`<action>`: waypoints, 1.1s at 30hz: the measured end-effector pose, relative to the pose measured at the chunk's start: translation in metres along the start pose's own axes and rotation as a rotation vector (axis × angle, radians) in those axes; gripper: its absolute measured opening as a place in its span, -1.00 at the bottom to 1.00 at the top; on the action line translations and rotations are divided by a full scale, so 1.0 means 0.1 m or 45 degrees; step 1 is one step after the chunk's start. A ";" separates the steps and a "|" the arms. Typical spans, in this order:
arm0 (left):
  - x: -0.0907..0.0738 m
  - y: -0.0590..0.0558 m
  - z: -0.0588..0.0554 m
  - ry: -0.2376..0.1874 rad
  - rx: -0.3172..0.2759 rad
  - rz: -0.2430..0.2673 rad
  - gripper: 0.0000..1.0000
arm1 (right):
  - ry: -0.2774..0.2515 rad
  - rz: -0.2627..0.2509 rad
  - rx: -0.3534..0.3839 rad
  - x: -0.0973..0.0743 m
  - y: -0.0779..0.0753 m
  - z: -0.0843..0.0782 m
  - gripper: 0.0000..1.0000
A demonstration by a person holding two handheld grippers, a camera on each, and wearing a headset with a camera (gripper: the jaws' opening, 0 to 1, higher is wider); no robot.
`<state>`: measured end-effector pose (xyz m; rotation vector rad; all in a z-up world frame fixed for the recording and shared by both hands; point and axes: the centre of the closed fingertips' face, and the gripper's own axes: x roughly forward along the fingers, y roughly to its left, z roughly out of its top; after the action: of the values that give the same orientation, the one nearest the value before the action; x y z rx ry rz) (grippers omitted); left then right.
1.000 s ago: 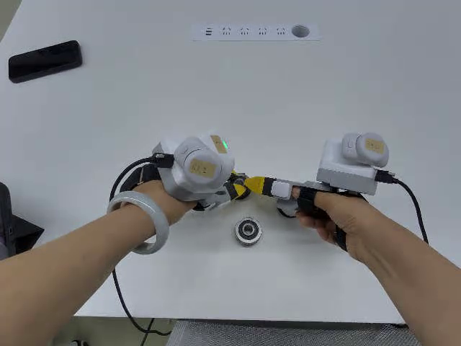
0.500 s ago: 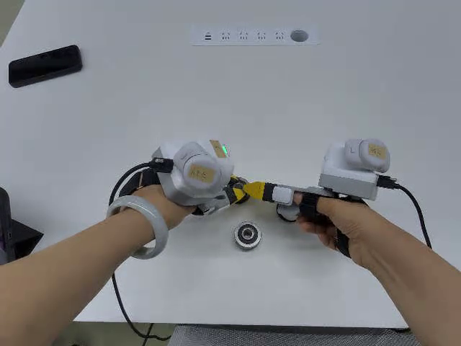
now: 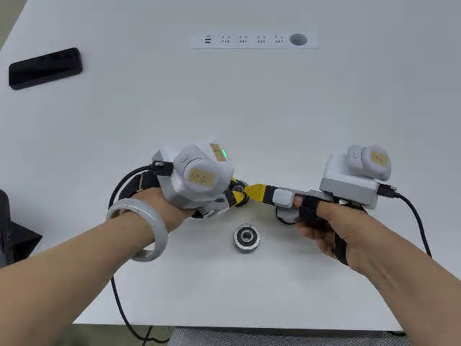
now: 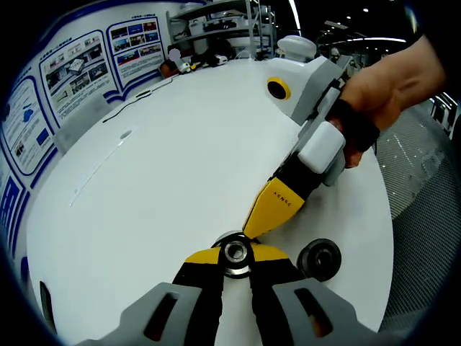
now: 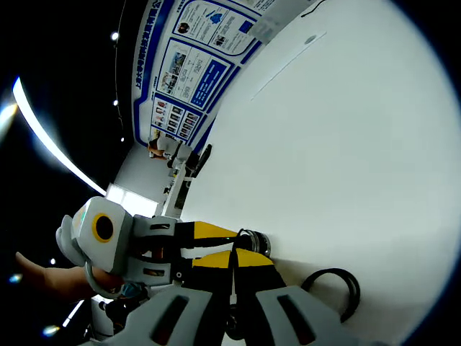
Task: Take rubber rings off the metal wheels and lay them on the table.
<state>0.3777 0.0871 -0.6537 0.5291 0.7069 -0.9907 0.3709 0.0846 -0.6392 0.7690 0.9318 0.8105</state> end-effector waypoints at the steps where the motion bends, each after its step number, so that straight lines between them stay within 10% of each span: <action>1: 0.00 0.00 0.00 -0.001 0.003 0.000 -0.72 | -0.002 -0.005 0.001 0.00 -0.01 0.00 -0.97; 12: -0.13 0.05 0.08 -0.070 0.021 0.049 -0.67 | -0.010 -0.032 -0.007 0.02 -0.03 0.02 -0.97; 33: -0.35 0.19 -0.14 -0.055 -0.061 0.137 -0.60 | -0.029 0.021 -0.017 -0.03 0.16 0.01 -0.96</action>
<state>0.3776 0.1252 -0.6349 0.4973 0.6553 -0.8801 0.3668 0.0897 -0.6241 0.7739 0.8998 0.8197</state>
